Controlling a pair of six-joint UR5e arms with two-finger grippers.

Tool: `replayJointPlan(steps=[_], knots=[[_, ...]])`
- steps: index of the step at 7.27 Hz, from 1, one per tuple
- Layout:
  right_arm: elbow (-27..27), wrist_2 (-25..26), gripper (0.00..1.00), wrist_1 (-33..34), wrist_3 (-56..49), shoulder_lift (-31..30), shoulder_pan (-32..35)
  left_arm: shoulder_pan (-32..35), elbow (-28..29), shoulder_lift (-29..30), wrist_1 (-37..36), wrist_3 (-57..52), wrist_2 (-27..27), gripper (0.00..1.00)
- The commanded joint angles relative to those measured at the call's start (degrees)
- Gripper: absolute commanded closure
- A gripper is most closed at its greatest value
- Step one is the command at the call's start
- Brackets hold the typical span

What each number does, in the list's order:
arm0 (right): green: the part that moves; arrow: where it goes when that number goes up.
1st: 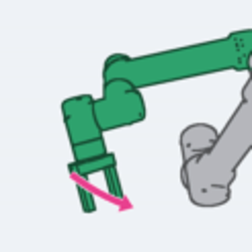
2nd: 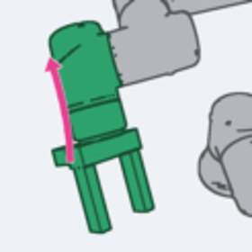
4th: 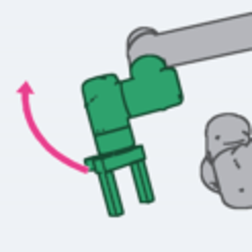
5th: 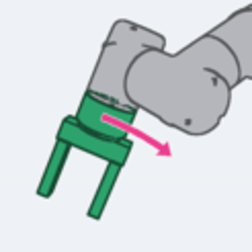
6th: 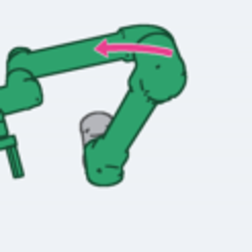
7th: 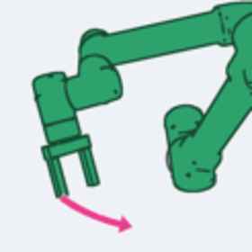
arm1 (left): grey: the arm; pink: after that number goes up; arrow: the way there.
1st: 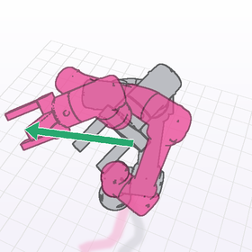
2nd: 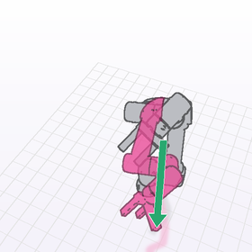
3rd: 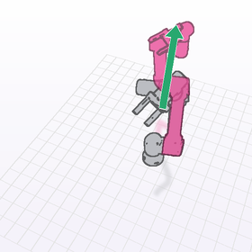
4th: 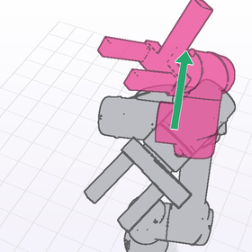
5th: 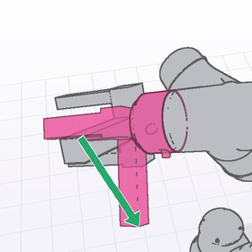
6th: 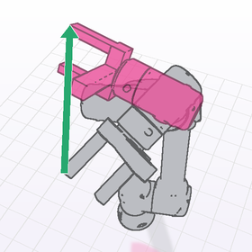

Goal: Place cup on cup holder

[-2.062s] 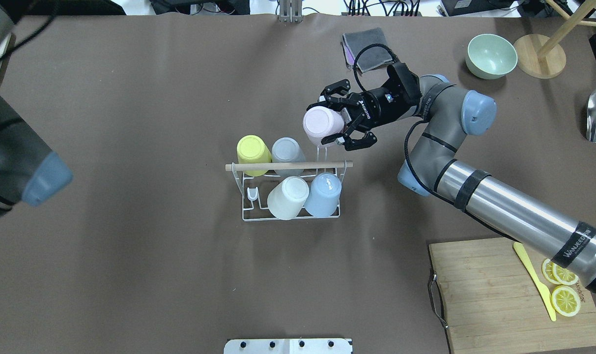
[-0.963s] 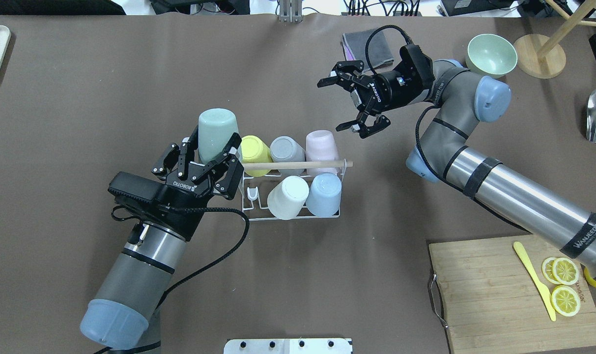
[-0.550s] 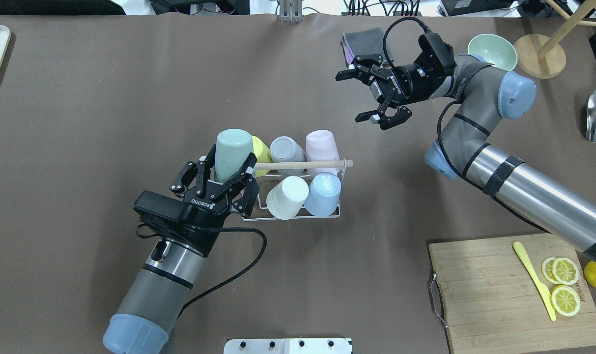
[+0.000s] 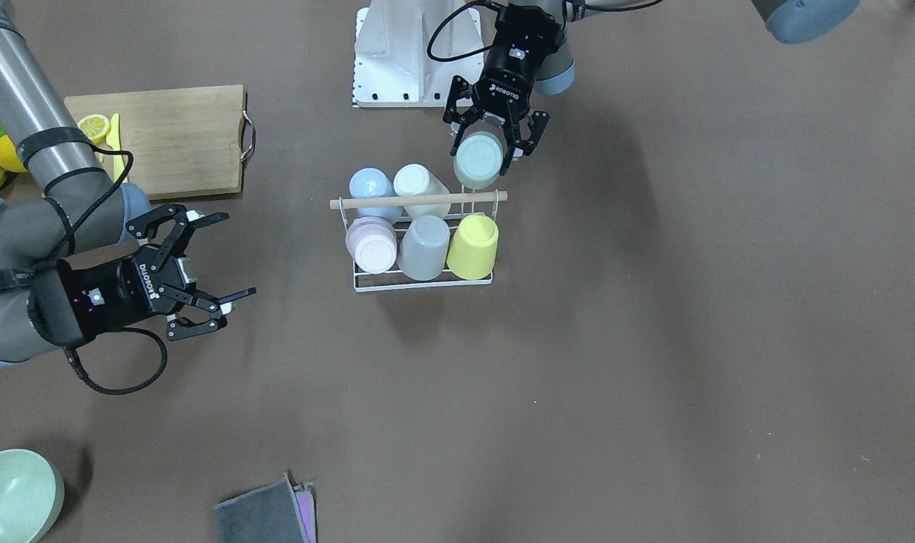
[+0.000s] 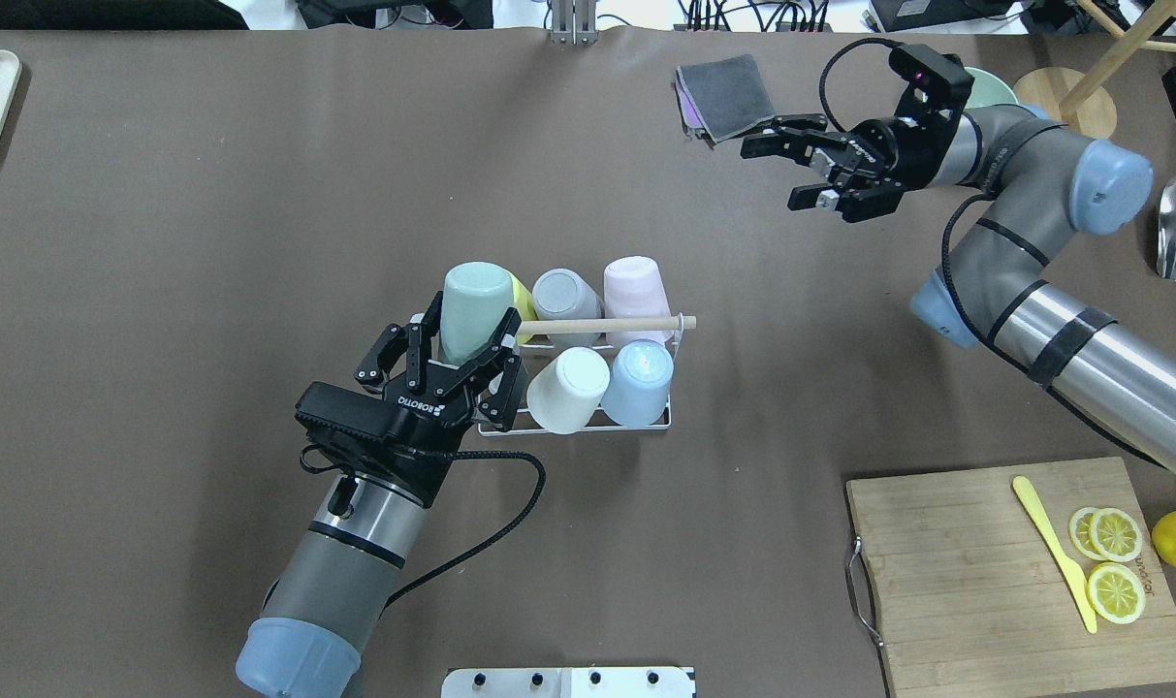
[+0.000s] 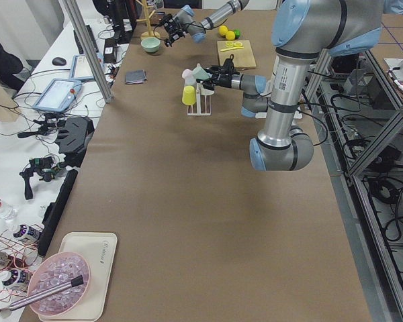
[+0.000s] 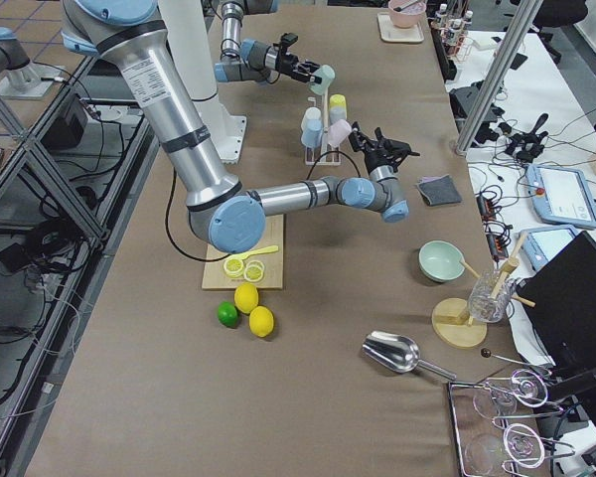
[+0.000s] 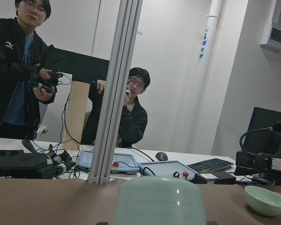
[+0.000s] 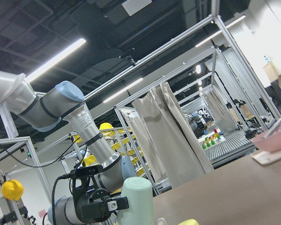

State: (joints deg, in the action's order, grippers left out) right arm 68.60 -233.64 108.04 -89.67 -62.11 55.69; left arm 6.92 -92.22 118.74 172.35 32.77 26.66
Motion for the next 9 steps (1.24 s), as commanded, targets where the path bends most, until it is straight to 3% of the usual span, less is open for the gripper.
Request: replayJointPlan(steps=[1,4,6,7,8,9], knots=[[1.87,4.47,0.04,5.92,19.62,-1.08,4.14,-0.50,0.37,0.36,0.00,0.01,-0.20,1.00],[11.43,15.10,0.06,21.27,45.61,-3.19,6.71,-0.94,3.62,0.27,1.84,0.28,-1.61,1.00],[15.76,28.52,0.06,33.66,66.29,-3.19,5.05,-0.94,3.63,0.36,1.84,0.28,-1.61,1.00],[17.42,35.55,0.05,39.12,74.73,-2.41,4.78,-0.50,3.45,0.27,1.76,-1.38,-1.69,0.41],[19.36,43.71,0.05,39.87,84.56,-1.44,4.52,-0.41,3.45,0.27,1.84,-4.18,-3.61,0.03],[21.11,52.24,0.06,39.88,91.44,-0.91,4.51,-0.41,3.36,0.27,1.84,-4.29,-4.59,0.03]])
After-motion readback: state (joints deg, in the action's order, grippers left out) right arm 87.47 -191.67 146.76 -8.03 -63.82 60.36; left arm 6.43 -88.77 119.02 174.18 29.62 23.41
